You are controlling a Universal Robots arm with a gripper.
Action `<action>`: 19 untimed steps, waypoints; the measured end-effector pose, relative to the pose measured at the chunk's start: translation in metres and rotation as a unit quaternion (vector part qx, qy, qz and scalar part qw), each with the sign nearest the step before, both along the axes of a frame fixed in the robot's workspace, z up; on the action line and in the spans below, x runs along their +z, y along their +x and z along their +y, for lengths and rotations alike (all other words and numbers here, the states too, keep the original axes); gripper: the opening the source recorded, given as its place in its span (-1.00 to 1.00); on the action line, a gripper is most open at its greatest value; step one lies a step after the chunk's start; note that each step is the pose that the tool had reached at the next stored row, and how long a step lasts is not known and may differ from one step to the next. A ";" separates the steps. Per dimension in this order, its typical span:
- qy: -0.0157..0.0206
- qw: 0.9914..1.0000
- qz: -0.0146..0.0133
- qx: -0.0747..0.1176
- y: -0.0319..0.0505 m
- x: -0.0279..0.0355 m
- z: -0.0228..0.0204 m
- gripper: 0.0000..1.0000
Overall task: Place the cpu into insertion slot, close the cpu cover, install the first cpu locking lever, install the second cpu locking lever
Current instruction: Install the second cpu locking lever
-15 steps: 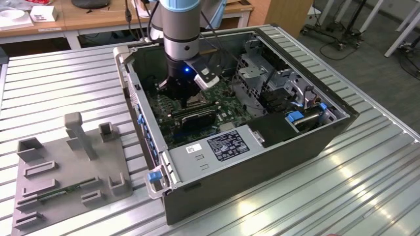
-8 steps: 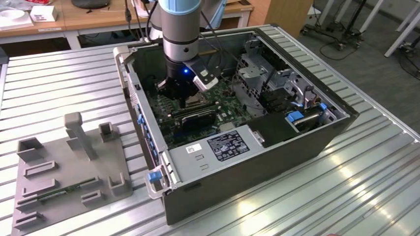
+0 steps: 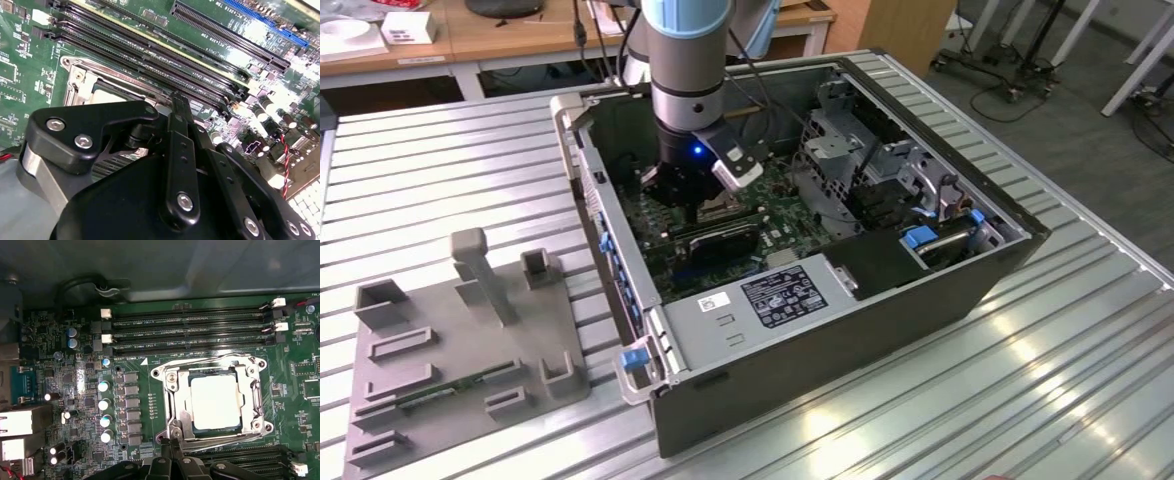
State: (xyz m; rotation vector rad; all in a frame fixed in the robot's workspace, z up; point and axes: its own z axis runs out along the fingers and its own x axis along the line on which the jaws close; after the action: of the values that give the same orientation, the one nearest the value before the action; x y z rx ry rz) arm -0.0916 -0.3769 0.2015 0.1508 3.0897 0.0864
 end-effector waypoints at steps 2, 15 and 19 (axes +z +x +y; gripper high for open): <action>0.000 1.000 0.000 0.000 -0.0001 -0.0005 0.0000 -0.80; 0.000 1.000 0.000 0.000 -0.0024 -0.0049 -0.0005 -0.80; 0.000 1.000 0.000 0.000 -0.0031 -0.0061 -0.0007 -0.80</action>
State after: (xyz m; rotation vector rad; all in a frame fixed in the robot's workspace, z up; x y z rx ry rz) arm -0.0947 -0.3776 0.1954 0.1507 3.0899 0.0863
